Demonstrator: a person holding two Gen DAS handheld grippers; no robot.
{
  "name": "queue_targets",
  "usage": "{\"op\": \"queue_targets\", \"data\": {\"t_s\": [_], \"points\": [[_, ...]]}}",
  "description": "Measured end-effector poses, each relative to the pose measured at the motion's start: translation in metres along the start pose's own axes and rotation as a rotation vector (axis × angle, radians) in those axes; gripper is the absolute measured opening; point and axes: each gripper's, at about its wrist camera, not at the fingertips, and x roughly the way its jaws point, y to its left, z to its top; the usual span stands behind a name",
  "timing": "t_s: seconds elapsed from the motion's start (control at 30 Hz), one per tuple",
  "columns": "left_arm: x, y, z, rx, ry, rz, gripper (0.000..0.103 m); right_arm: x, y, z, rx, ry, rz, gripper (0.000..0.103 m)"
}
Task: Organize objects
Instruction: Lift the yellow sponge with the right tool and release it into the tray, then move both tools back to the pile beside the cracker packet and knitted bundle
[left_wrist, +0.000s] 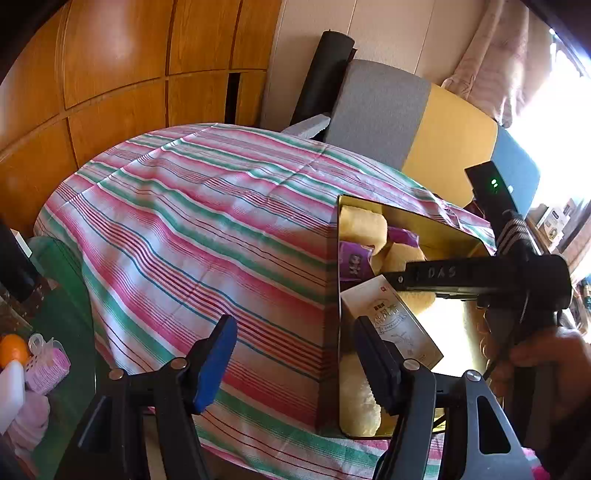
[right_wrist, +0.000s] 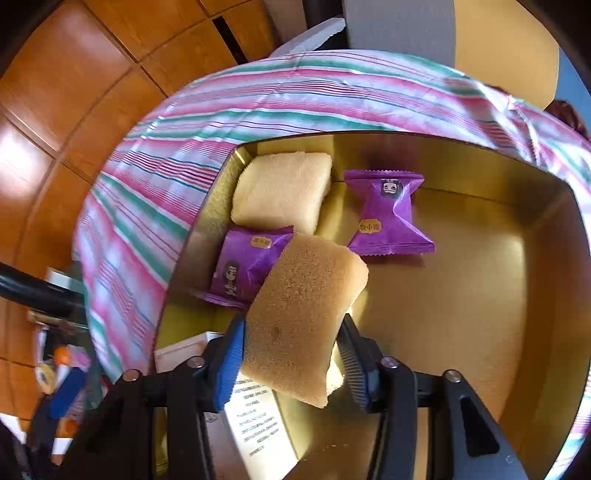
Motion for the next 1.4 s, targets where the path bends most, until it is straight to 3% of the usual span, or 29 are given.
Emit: {"op": "queue_targets", "data": {"t_s": [0.07, 0.2, 0.27, 0.5, 0.87, 1.4], "points": [[0.000, 0.000, 0.000, -0.002, 0.003, 0.000, 0.066, 0.000, -0.004, -0.001, 0.010, 0.001, 0.022, 0.059], [-0.003, -0.001, 0.001, 0.005, -0.011, 0.003, 0.069, -0.011, -0.006, -0.008, 0.007, -0.037, 0.042, 0.076], [-0.004, -0.004, 0.001, 0.010, -0.015, 0.002, 0.069, -0.019, -0.007, -0.010, 0.012, -0.059, 0.056, 0.079], [-0.013, -0.011, 0.002, 0.034, -0.037, 0.008, 0.069, -0.042, -0.007, -0.018, 0.007, -0.123, 0.043, 0.079], [-0.026, -0.031, 0.000, 0.101, -0.065, -0.001, 0.069, -0.091, -0.021, -0.056, -0.057, -0.214, -0.046, 0.079], [-0.030, -0.081, -0.007, 0.225, -0.051, -0.048, 0.072, -0.159, -0.105, -0.116, 0.060, -0.302, -0.152, 0.079]]}}
